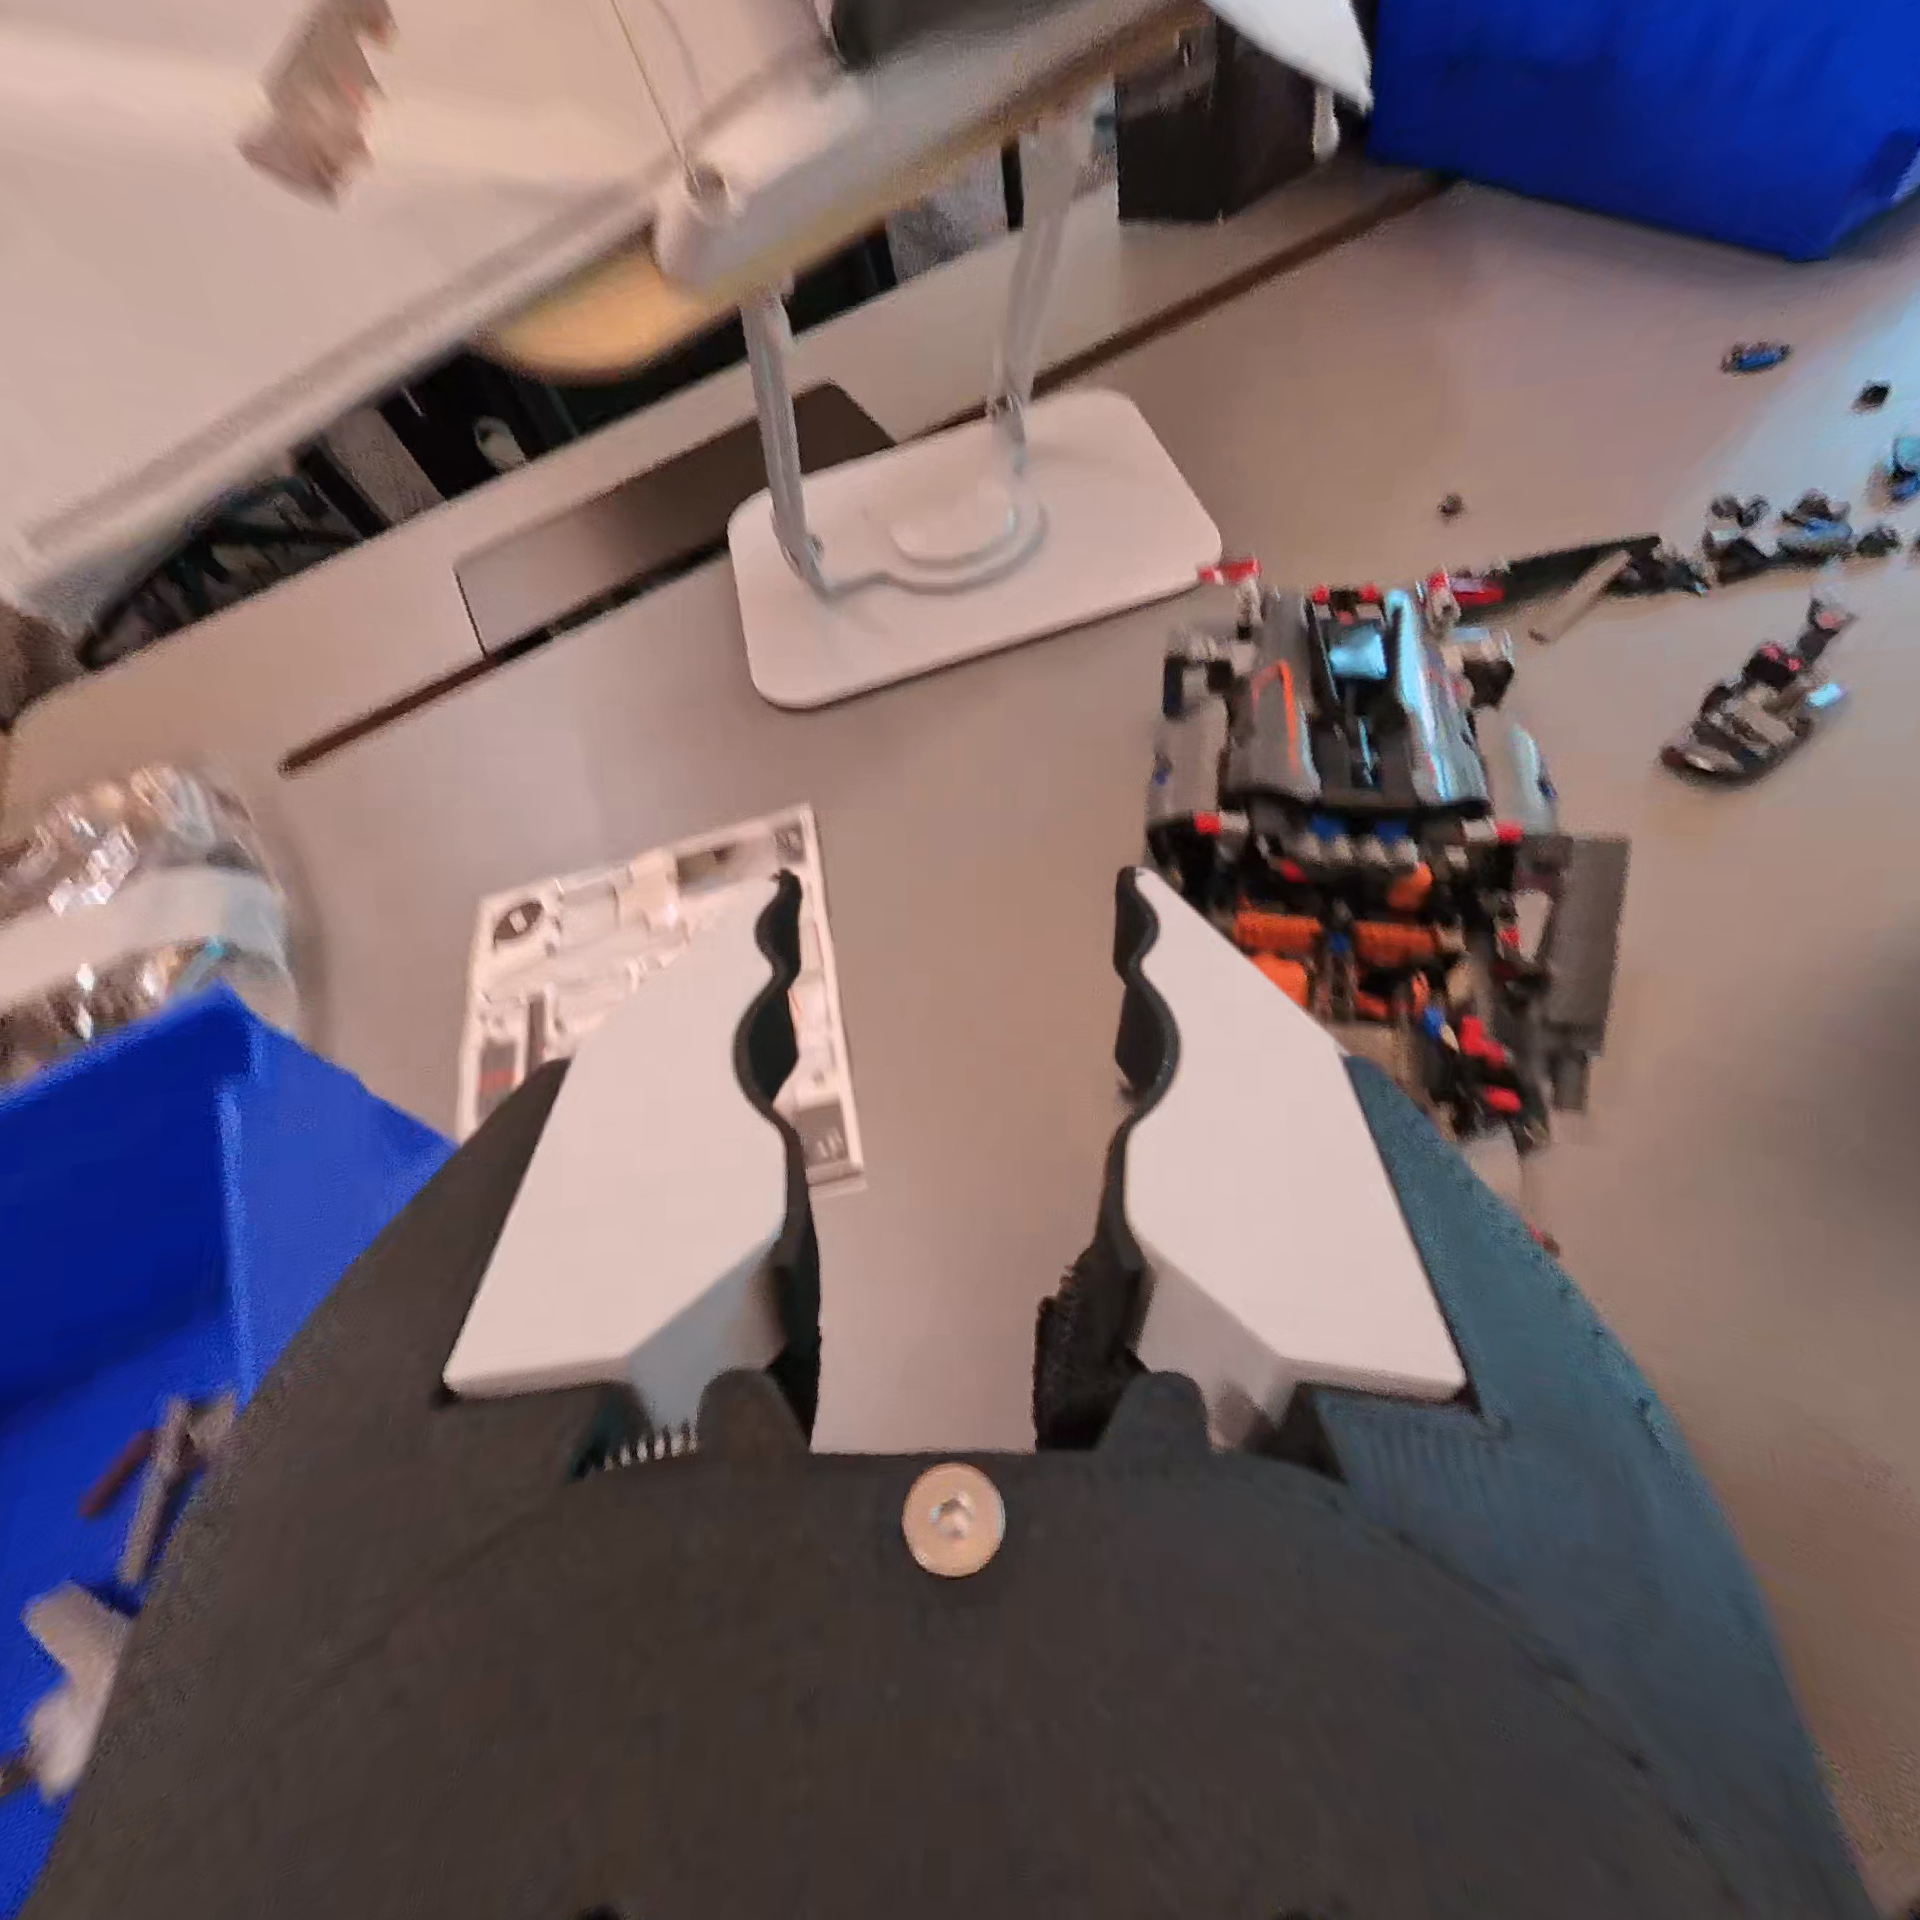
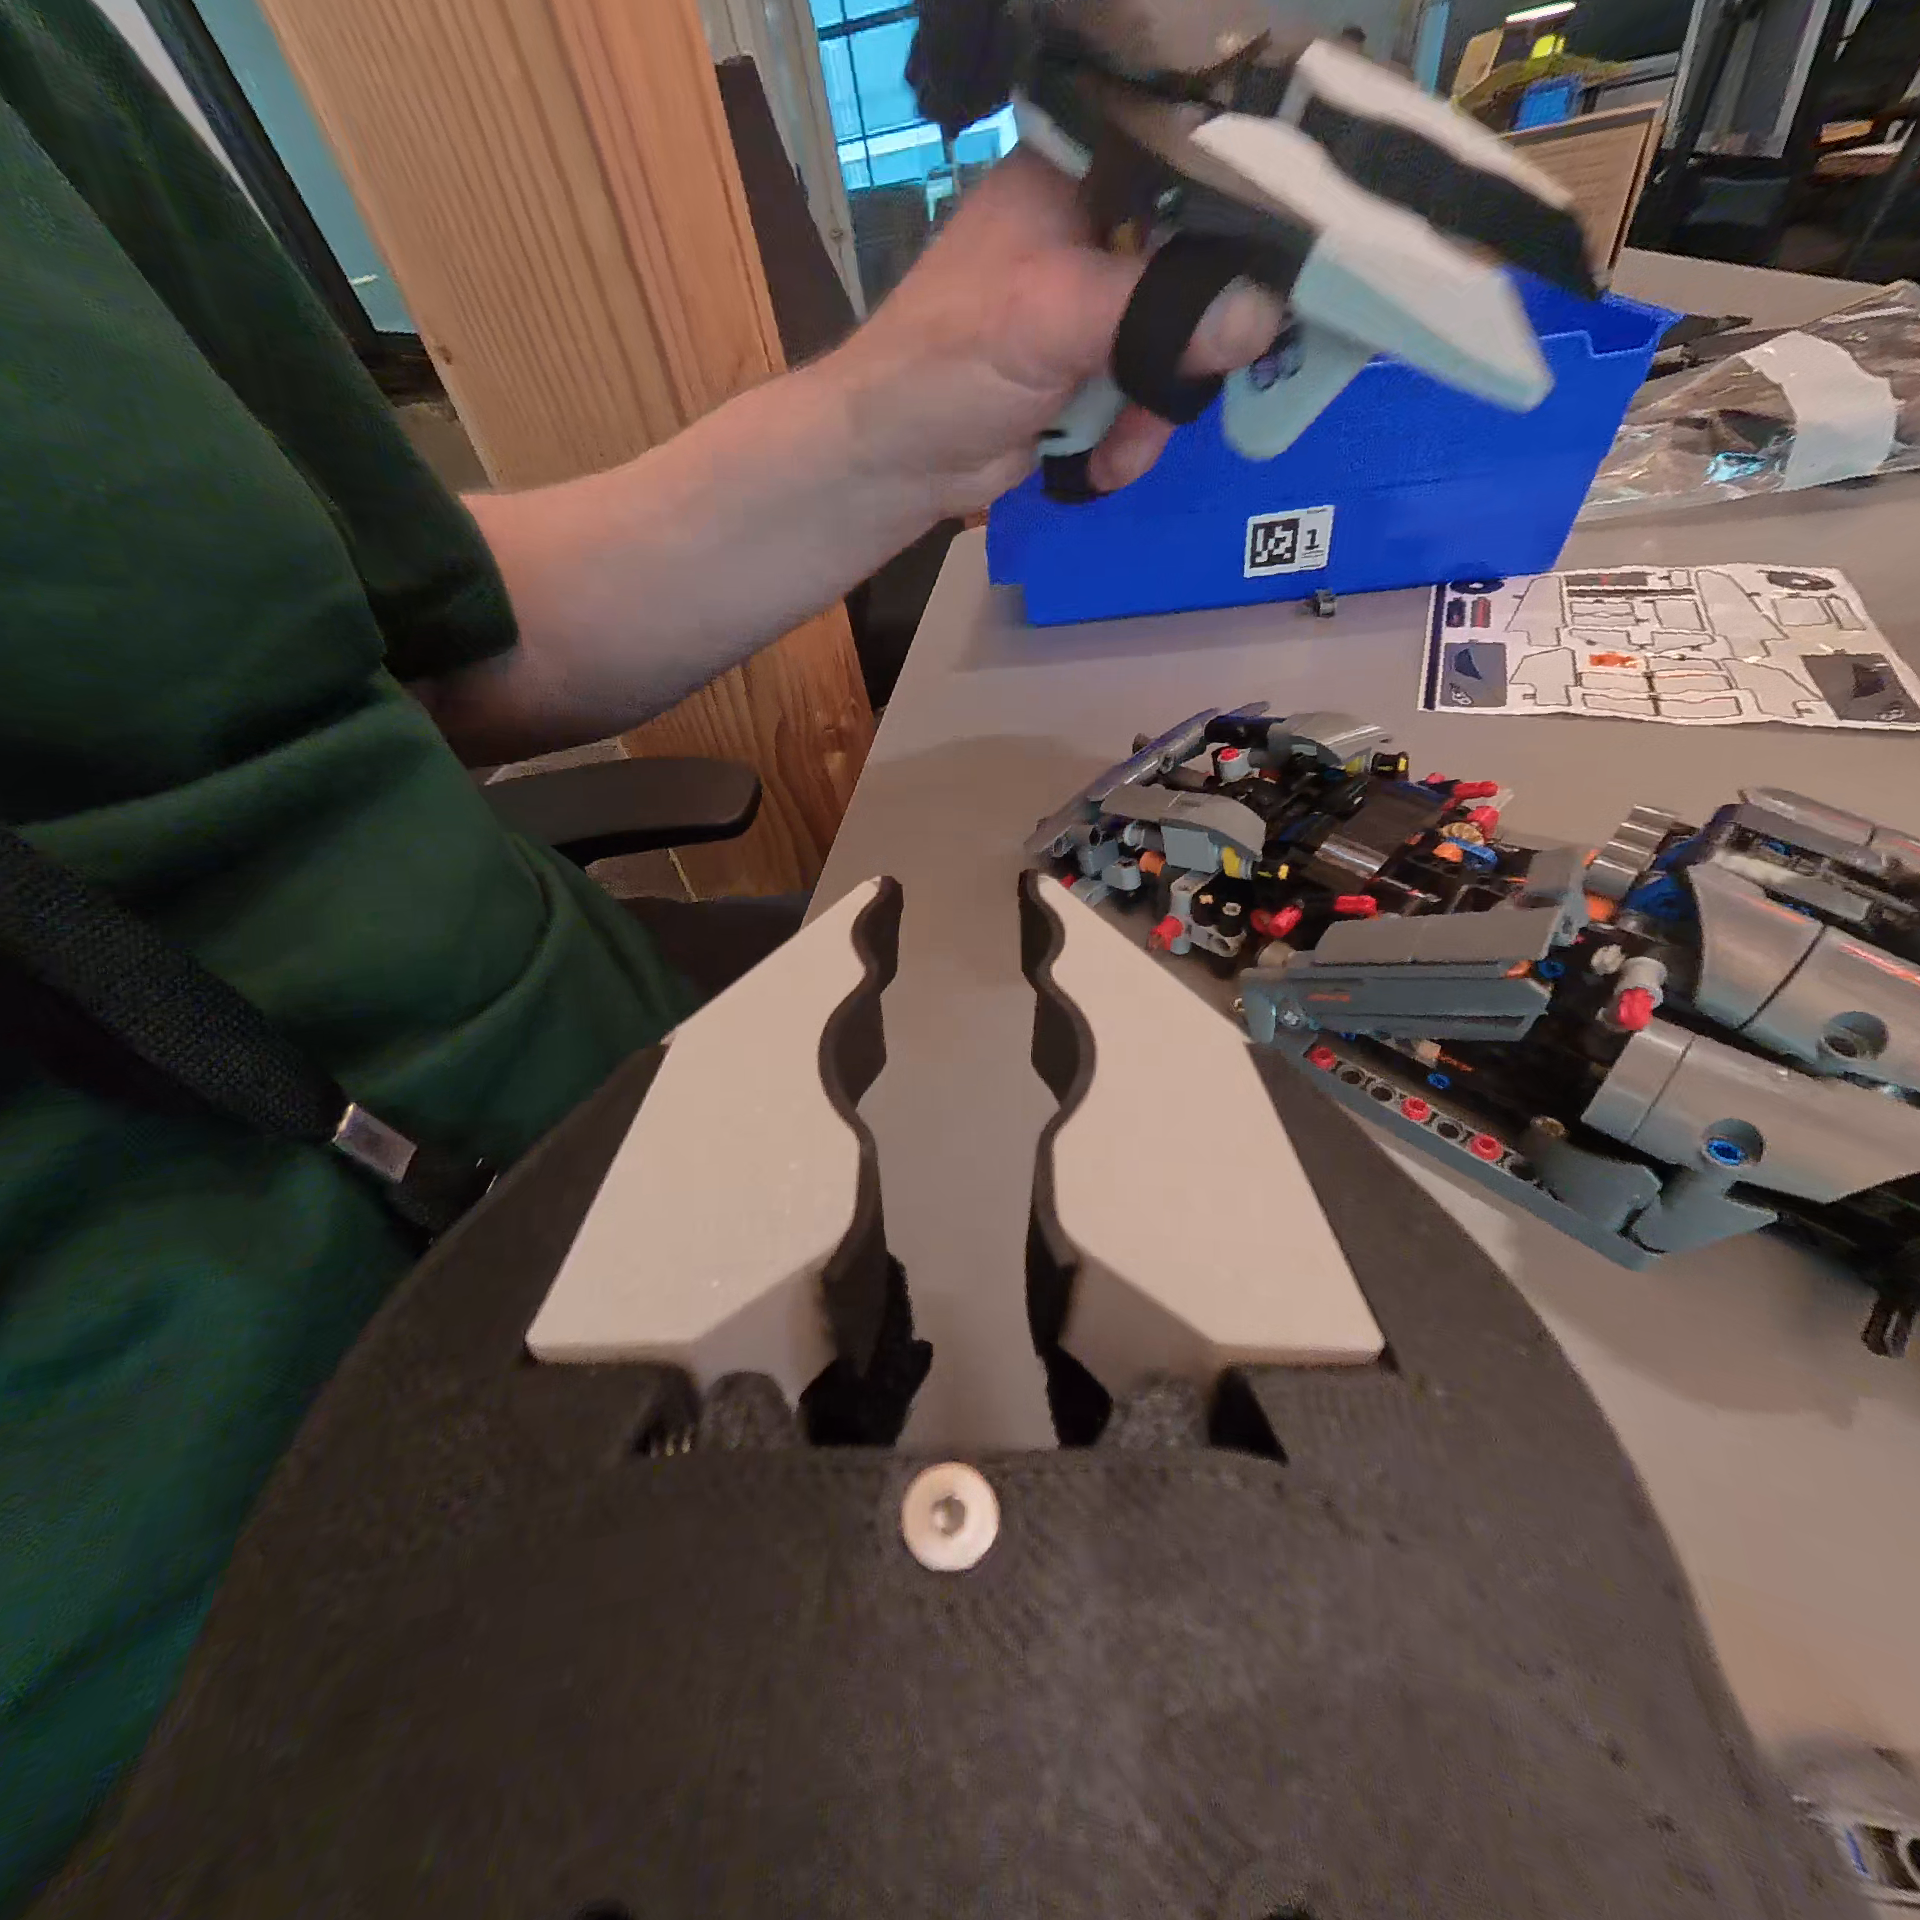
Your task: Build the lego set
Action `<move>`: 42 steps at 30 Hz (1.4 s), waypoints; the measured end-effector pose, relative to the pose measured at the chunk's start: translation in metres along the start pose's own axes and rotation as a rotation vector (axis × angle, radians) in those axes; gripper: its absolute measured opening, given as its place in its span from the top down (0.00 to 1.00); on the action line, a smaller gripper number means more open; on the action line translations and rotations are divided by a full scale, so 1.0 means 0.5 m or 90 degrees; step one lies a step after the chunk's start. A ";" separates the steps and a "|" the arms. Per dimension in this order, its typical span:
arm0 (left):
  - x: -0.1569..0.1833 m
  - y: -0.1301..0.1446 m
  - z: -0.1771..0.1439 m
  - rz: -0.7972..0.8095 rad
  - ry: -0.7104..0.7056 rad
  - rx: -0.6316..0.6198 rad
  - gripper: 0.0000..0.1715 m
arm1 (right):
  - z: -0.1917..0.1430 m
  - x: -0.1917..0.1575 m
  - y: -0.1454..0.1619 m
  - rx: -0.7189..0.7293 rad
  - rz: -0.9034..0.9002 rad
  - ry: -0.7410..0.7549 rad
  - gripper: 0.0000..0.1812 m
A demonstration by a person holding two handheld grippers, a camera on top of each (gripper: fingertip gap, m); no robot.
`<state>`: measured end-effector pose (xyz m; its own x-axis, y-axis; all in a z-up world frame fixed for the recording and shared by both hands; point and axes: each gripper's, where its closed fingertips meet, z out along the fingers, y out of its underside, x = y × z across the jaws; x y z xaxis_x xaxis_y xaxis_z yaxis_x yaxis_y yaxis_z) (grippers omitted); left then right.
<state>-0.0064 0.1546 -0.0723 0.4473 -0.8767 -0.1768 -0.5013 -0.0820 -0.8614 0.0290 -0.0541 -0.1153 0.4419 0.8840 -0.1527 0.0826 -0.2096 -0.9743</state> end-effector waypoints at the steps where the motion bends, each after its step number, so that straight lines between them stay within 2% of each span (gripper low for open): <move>1: -0.012 -0.026 0.012 0.011 -0.003 0.013 0.66 | 0.001 0.002 -0.005 -0.003 -0.001 0.007 0.87; 5: -0.047 -0.144 0.066 0.060 -0.008 0.073 0.69 | -0.010 0.029 -0.059 0.001 -0.039 0.071 0.83; 7: -0.061 -0.201 0.097 0.077 -0.009 0.098 0.69 | -0.033 0.073 -0.106 0.012 -0.066 0.149 0.80; 11: -0.088 -0.301 0.157 0.094 -0.009 0.141 0.69 | -0.133 0.234 -0.215 0.025 -0.081 0.367 0.62; 14: -0.120 -0.340 0.206 0.094 -0.031 0.130 0.69 | -0.225 0.354 -0.297 0.052 -0.093 0.473 0.60; 18: -0.158 -0.349 0.278 0.050 -0.027 0.103 0.70 | -0.307 0.511 -0.367 0.073 -0.088 0.551 0.56; 21: -0.168 -0.340 0.315 0.028 -0.019 0.081 0.76 | -0.308 0.594 -0.408 0.056 -0.108 0.563 0.57; 25: -0.172 -0.338 0.340 0.007 -0.011 0.078 0.85 | -0.225 0.649 -0.457 -0.013 -0.197 0.544 0.61; 27: -0.177 -0.339 0.342 0.001 -0.013 0.084 0.95 | -0.162 0.657 -0.469 -0.059 -0.256 0.526 0.64; 30: -0.175 -0.340 0.343 -0.021 0.017 0.103 0.99 | -0.083 0.682 -0.448 -0.157 -0.344 0.529 0.72; 32: -0.176 -0.339 0.339 -0.029 0.021 0.113 0.99 | -0.059 0.713 -0.418 -0.216 -0.364 0.542 0.78; 33: -0.180 -0.338 0.337 -0.025 0.014 0.118 0.99 | -0.052 0.722 -0.411 -0.215 -0.353 0.536 0.79; 36: -0.194 -0.329 0.321 -0.061 0.022 0.148 0.98 | -0.064 0.738 -0.402 -0.218 -0.300 0.535 0.83; 40: -0.217 -0.303 0.300 -0.122 0.037 0.171 0.98 | -0.094 0.760 -0.366 -0.268 -0.278 0.548 0.99; 42: -0.218 -0.290 0.289 -0.122 0.021 0.176 0.97 | -0.107 0.777 -0.344 -0.303 -0.275 0.565 1.00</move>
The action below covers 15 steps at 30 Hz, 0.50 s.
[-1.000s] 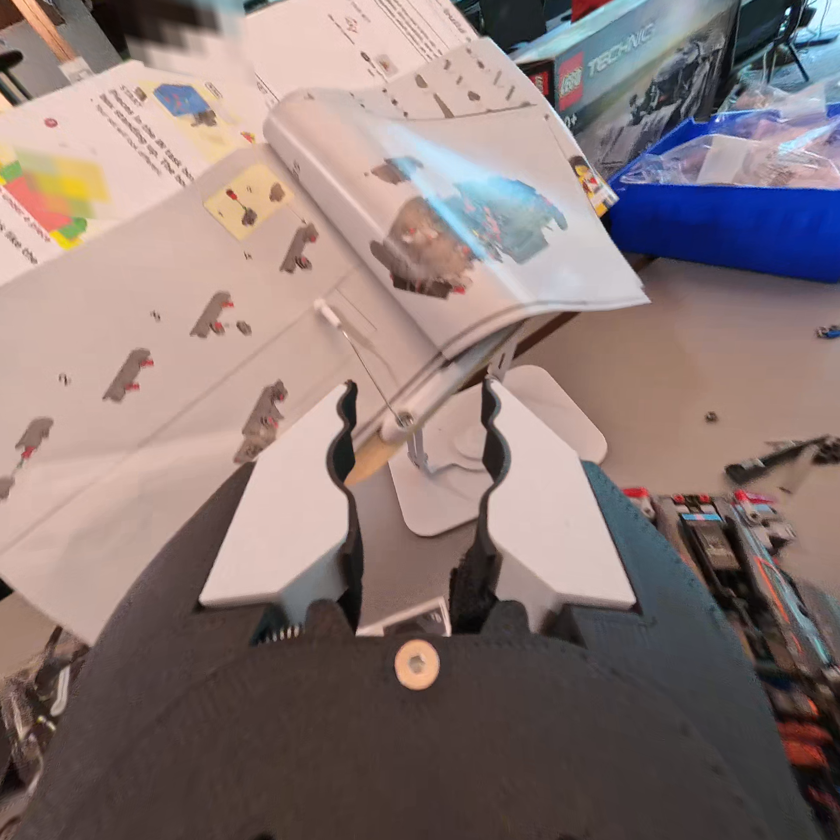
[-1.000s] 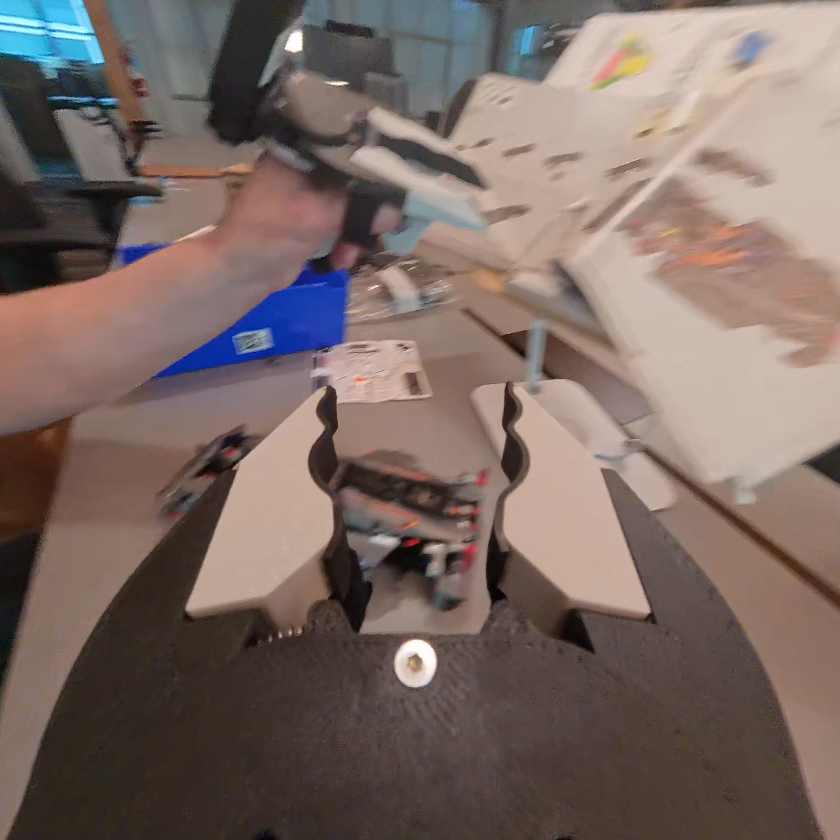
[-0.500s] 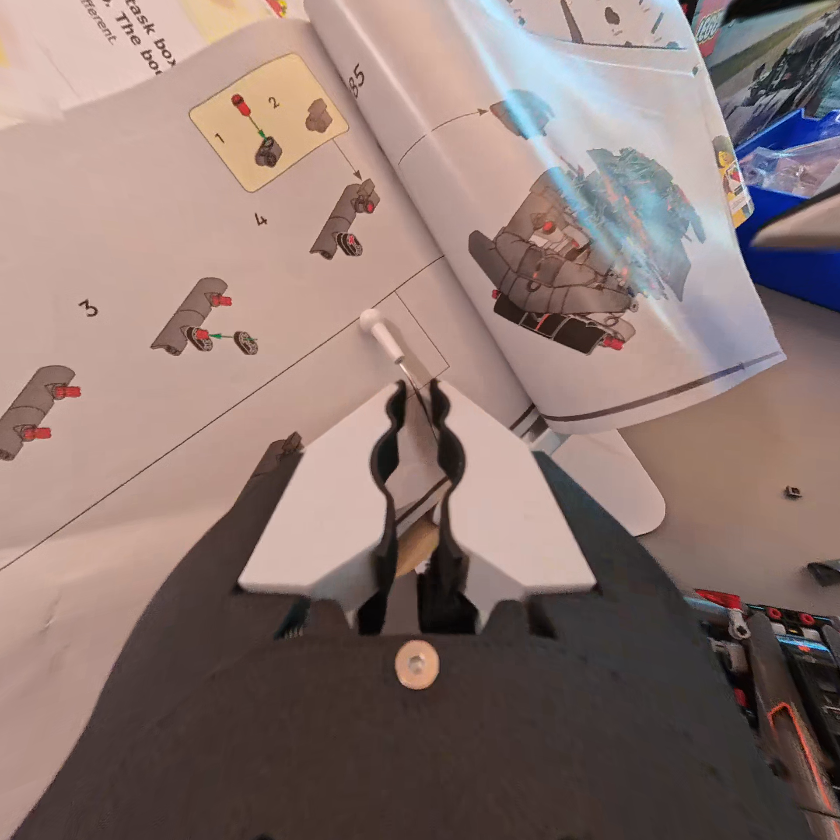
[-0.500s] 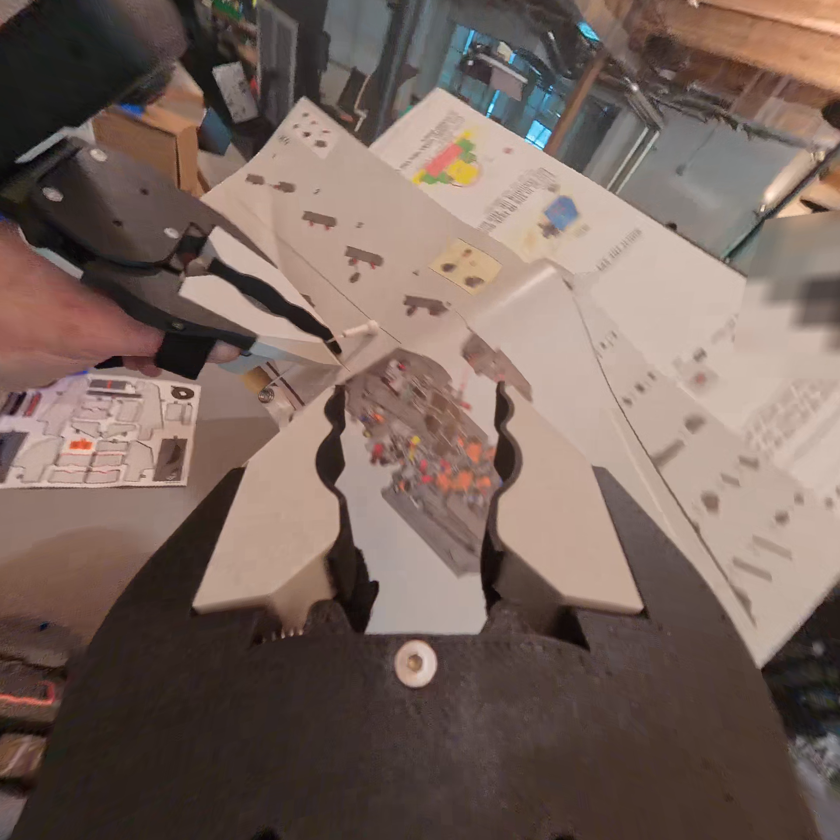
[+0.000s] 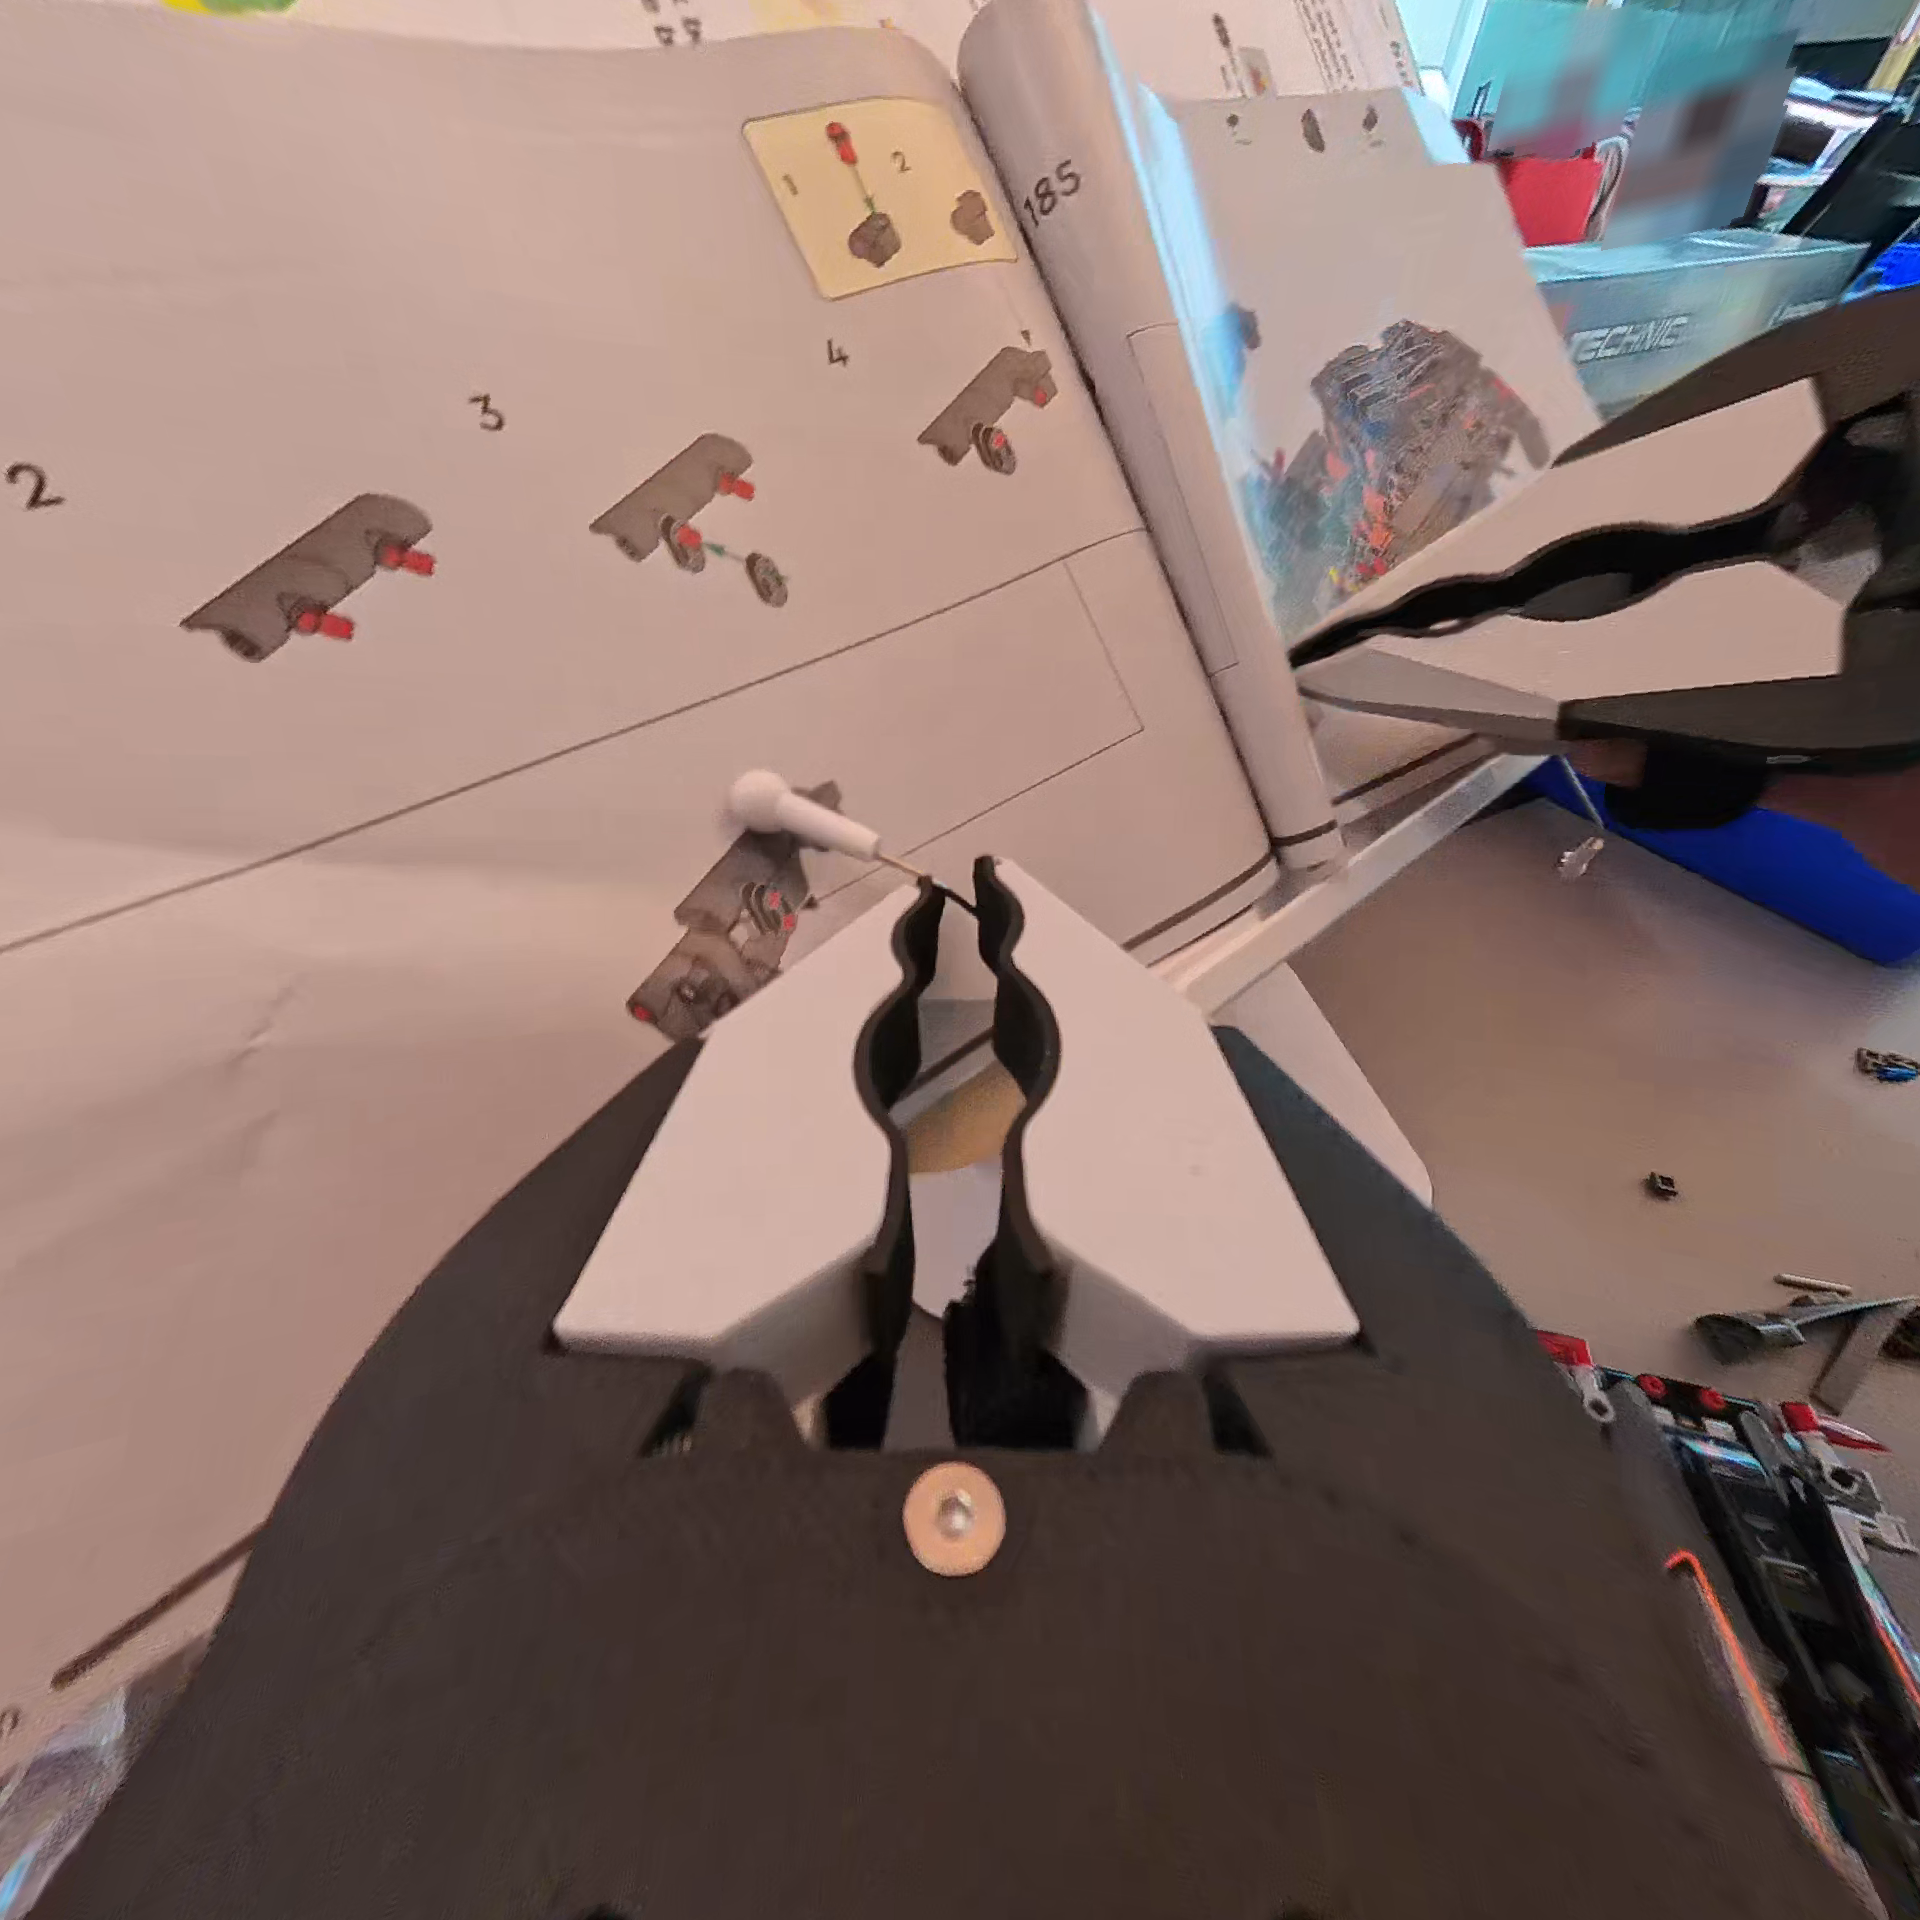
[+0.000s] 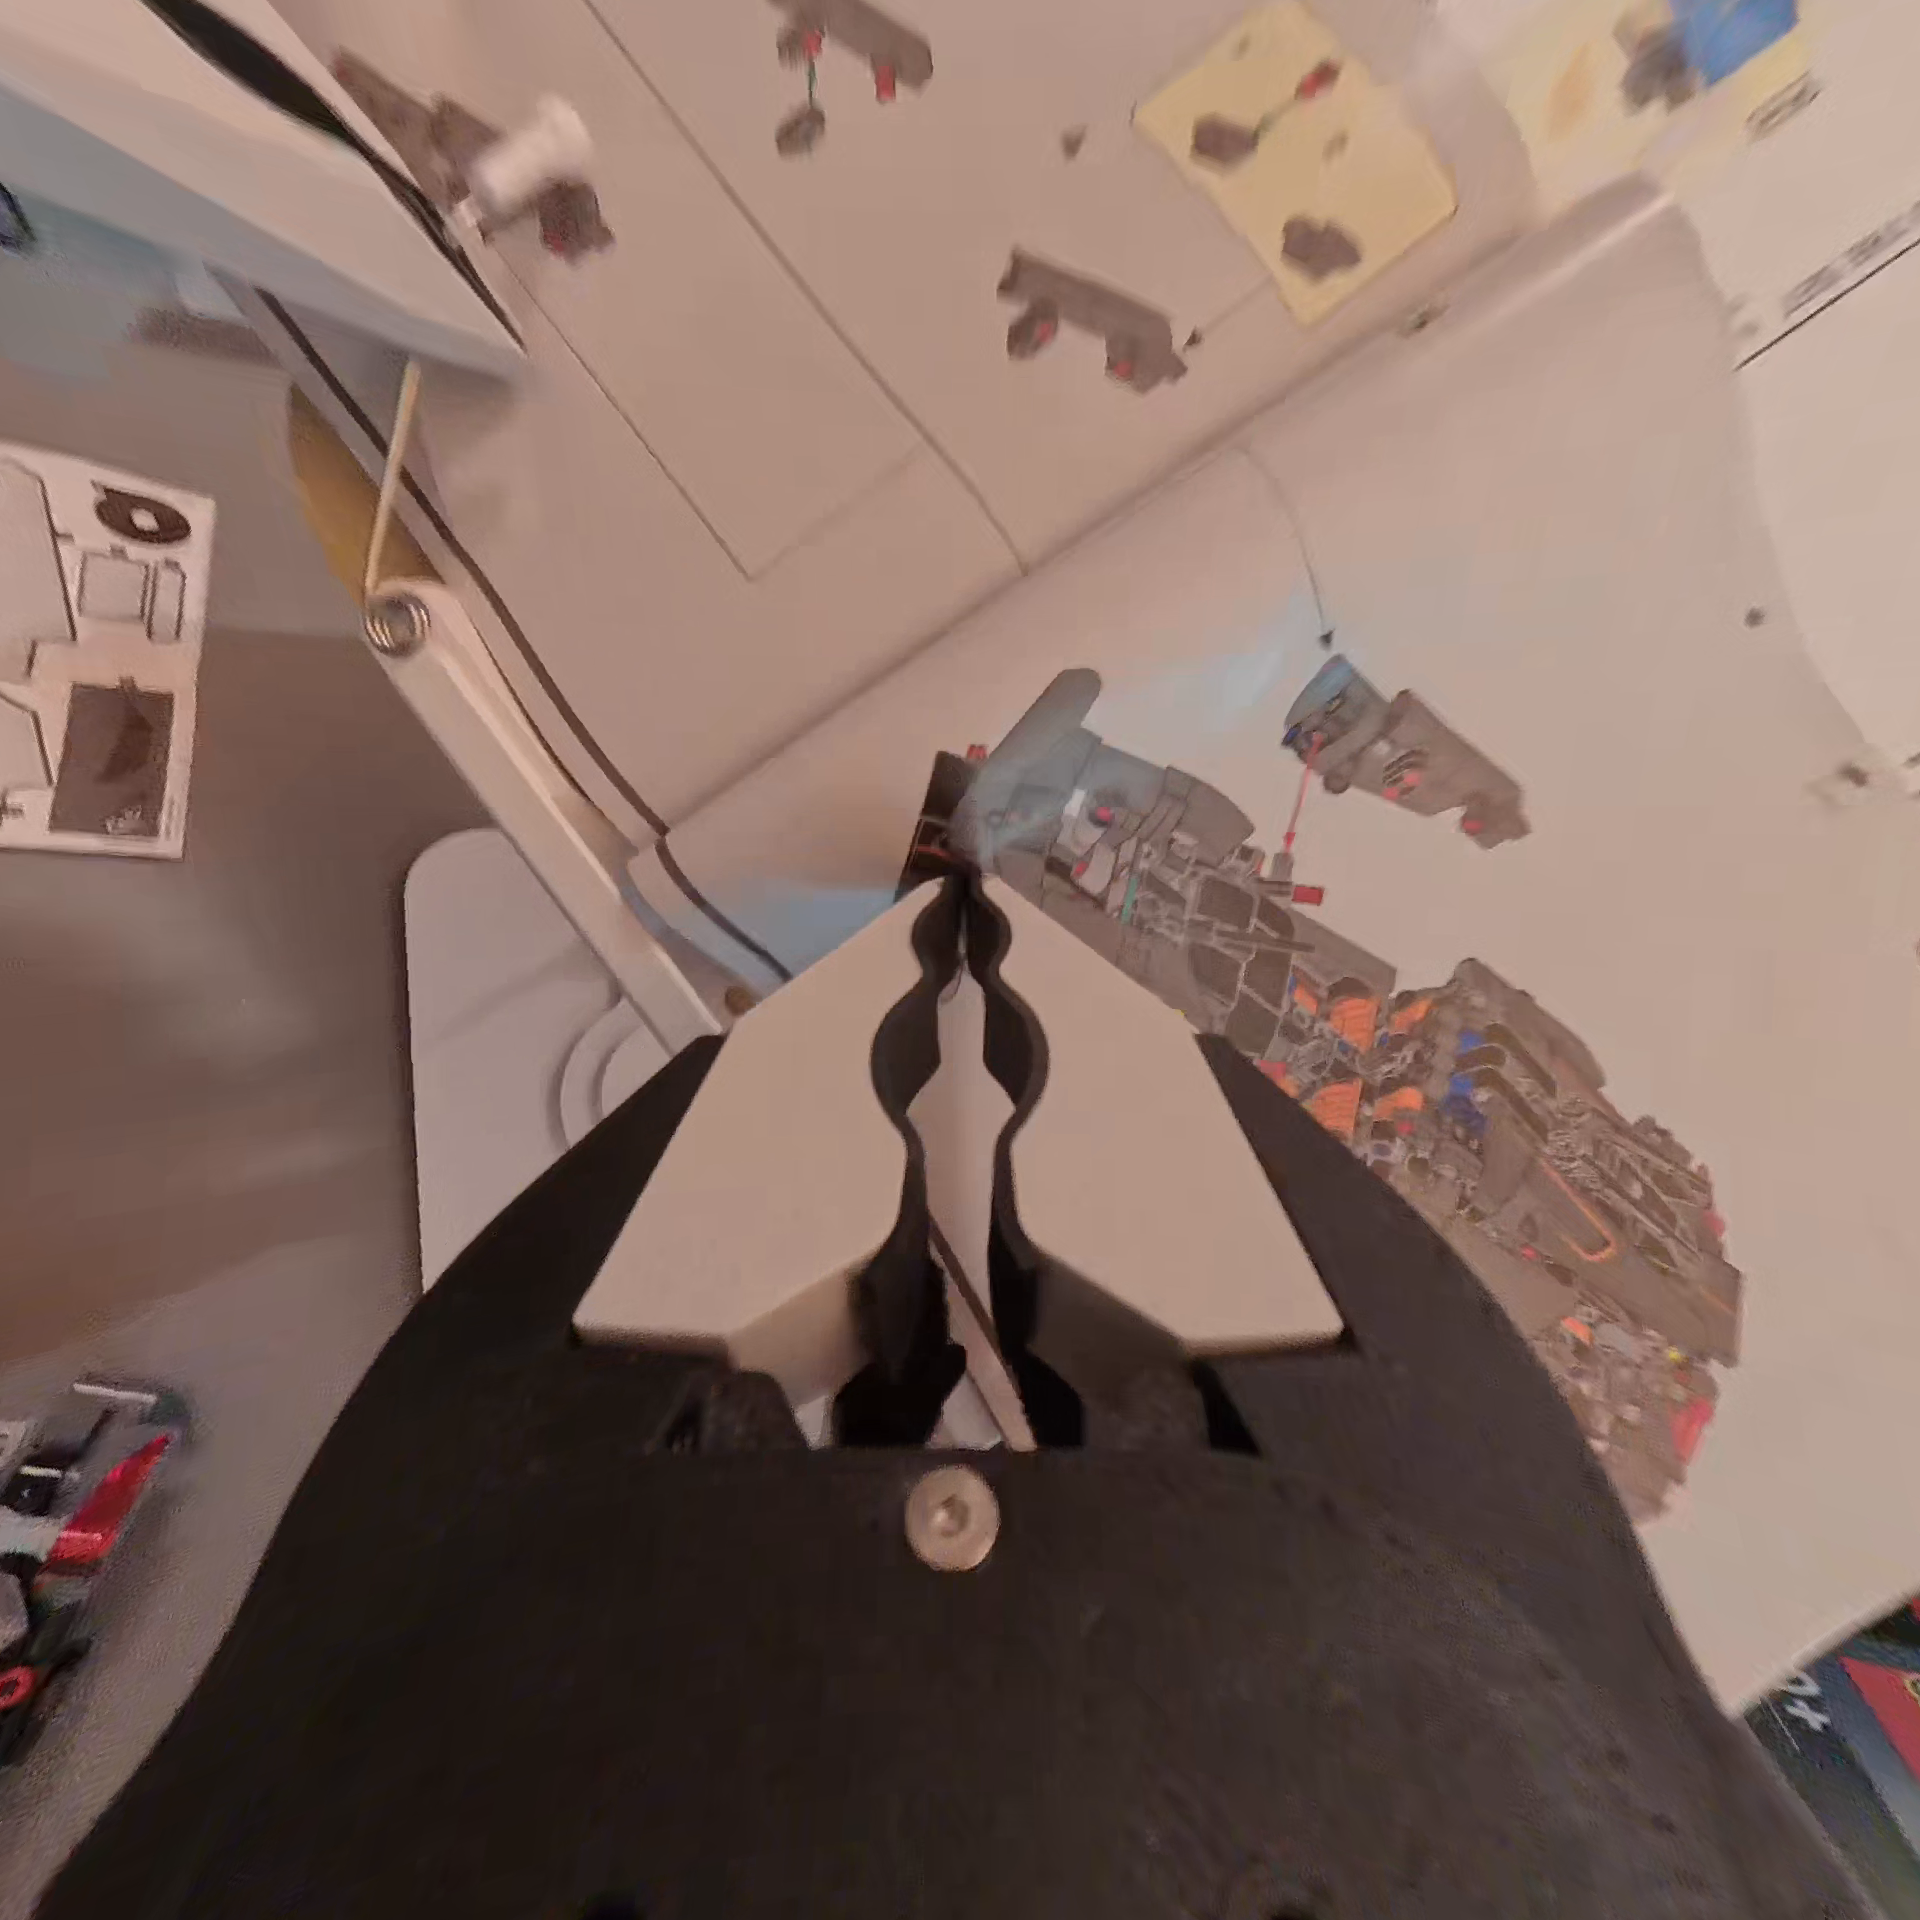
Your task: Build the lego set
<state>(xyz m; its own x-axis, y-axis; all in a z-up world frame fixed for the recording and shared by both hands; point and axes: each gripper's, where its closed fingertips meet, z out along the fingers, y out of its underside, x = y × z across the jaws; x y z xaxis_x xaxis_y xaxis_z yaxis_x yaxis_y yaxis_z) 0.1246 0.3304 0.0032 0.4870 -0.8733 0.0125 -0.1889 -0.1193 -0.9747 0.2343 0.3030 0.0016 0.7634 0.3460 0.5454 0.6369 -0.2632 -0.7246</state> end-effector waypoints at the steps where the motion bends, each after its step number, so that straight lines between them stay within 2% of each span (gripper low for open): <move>1: -0.002 0.005 -0.007 -0.005 -0.004 0.001 0.97 | 0.005 0.000 0.010 -0.012 -0.003 0.000 1.00; 5: -0.009 0.029 -0.029 -0.047 0.015 0.007 0.97 | 0.008 0.001 0.013 -0.032 0.035 -0.019 1.00; 15: 0.015 0.070 -0.072 -0.153 0.099 0.052 0.98 | 0.008 0.001 0.018 -0.074 0.041 -0.023 1.00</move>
<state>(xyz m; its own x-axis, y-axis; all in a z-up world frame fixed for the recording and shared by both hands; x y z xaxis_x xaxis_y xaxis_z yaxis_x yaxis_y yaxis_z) 0.0910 0.3024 -0.0230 0.3722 -0.8872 0.2725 -0.0115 -0.2980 -0.9545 0.2400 0.3043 -0.0065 0.7998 0.3568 0.4827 0.5969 -0.3881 -0.7022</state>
